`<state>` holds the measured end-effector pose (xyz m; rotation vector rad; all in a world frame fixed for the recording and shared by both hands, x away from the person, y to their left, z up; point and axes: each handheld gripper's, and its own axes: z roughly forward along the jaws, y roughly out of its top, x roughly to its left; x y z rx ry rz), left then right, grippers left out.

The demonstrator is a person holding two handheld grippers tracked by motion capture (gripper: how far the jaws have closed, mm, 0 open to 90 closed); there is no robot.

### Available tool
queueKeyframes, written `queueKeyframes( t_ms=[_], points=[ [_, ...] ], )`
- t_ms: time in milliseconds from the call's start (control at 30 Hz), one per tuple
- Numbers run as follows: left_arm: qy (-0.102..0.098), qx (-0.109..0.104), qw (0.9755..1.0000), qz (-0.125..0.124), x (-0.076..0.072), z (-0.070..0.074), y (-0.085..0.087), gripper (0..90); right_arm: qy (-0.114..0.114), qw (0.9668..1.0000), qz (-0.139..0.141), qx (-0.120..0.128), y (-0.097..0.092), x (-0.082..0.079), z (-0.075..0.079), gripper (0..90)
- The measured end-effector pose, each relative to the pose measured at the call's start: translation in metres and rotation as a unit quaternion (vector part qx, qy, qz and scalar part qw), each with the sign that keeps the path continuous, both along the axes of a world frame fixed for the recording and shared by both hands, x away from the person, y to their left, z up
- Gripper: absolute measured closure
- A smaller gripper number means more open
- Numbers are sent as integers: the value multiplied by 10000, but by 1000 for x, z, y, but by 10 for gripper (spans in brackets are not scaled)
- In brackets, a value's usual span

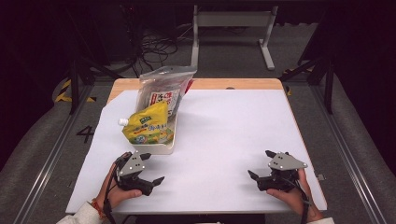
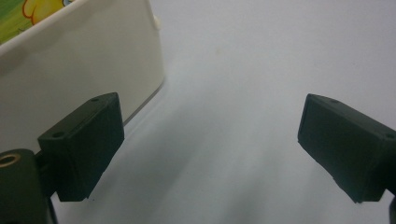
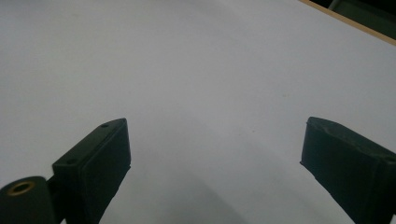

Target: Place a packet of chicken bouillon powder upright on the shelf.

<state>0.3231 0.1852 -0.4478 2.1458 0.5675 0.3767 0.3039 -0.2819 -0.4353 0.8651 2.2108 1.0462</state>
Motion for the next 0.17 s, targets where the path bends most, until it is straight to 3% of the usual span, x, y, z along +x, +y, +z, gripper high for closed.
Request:
queueKeyframes(
  t_ms=[167],
  points=[
    [23, -7, 10000, -7, 0, 0, -1, 79, -1, 10000, 10, 14, 1, 0, 0, 81]
  ],
)
